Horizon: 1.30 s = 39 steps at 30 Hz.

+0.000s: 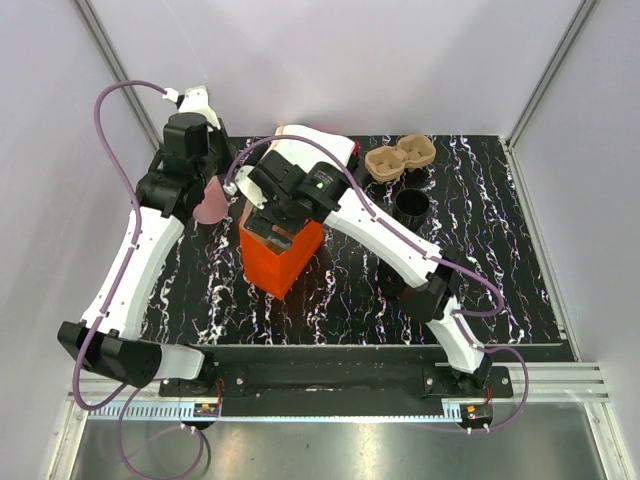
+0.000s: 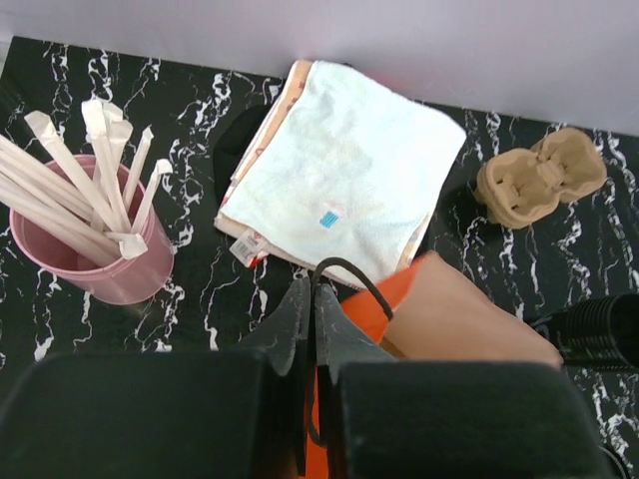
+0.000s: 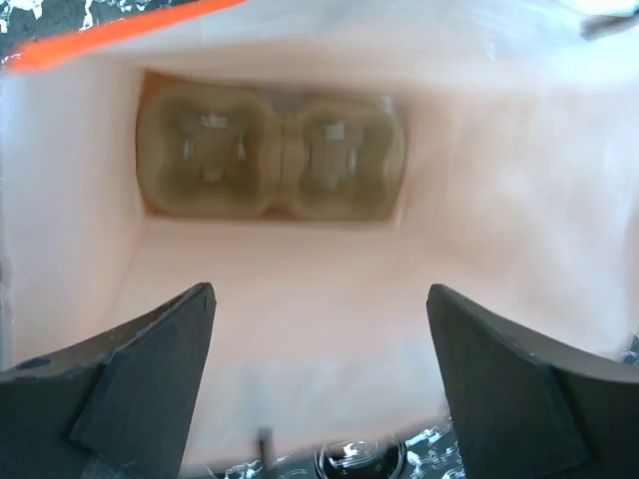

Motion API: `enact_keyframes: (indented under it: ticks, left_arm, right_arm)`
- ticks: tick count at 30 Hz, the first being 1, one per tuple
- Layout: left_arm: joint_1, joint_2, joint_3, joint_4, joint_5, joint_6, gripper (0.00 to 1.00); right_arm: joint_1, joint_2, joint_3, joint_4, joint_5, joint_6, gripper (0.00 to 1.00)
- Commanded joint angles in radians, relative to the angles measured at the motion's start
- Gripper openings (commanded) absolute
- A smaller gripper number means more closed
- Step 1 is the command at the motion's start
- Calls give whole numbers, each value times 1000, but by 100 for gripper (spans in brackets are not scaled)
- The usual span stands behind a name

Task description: Pack the takeout coffee

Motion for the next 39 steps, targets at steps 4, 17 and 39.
enact_keyframes:
  ticks: [4, 17, 39]
  left_arm:
    - [-4, -17, -13, 10, -14, 25, 0]
    - [-2, -16, -10, 16, -14, 34, 0]
    - [36, -28, 36, 24, -44, 74, 0]
  right_arm:
    - [-4, -36, 159, 39, 15, -88, 98]
    - [-4, -150, 136, 74, 9, -135, 100]
    - [-59, -372, 89, 116, 138, -207, 100]
